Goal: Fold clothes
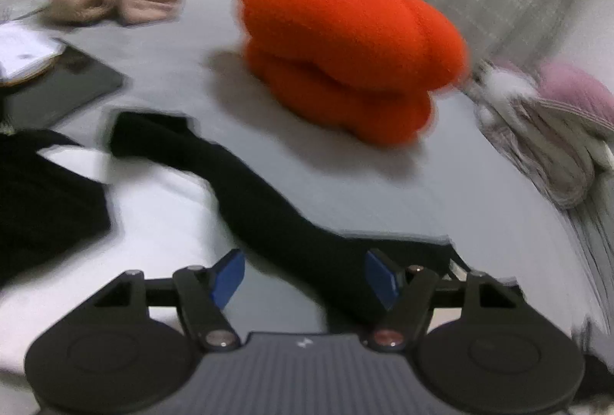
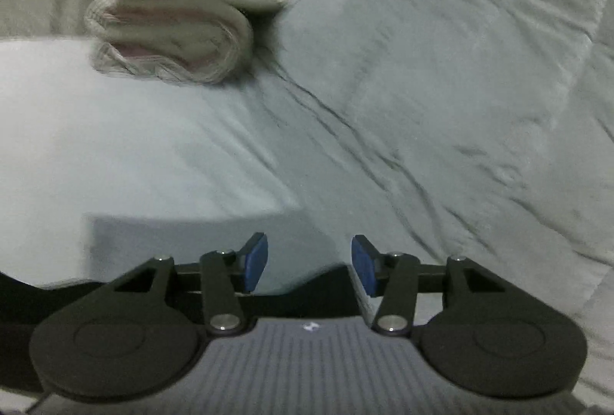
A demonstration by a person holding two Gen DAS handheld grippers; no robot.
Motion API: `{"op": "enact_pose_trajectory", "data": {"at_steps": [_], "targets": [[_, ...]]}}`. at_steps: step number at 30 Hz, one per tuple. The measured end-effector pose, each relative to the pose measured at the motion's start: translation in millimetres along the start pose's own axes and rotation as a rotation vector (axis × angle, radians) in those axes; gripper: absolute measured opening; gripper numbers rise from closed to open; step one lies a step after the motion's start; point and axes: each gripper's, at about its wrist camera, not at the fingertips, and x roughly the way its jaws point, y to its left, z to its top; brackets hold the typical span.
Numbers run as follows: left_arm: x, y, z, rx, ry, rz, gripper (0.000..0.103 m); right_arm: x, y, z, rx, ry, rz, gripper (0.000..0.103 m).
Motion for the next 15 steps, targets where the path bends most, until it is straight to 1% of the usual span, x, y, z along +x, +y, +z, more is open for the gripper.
{"op": "enact_pose_trajectory", "data": {"at_steps": [2,5,8,10,12,15], "targets": [[-6.3,20.1,11.2,-0.029,-0.037,0.056,0.071,-20.0,27.1,1.0,-0.011,-0.029,0.115,0.053],[-10.9,42.1,24.0,-0.018,-0.082,0.126,0.071,-42.1,75.2,-1.9,-0.043,-0.05,0.307,0.054],[-6.9,62.1,33.7,0.008,-0.108,0.18,0.071,-63.6,123.5,-9.2,-0.069,-0.031,0.507,0.054],[-3.3,75.0,39.5,0.028,-0.123,0.21,0.071,-82.5,149.6,-17.9,-0.076,-0.016,0.612,0.054],[0.3,80.7,43.7,0.079,-0.137,0.18,0.071,-102.8,173.5,-28.7,-0.095,-0.004,0.702,0.054],[10.5,73.5,45.0,0.227,-0.166,0.188,0.071,-130.2,198.9,-47.1,-0.174,-0.002,0.783,0.054]]}}
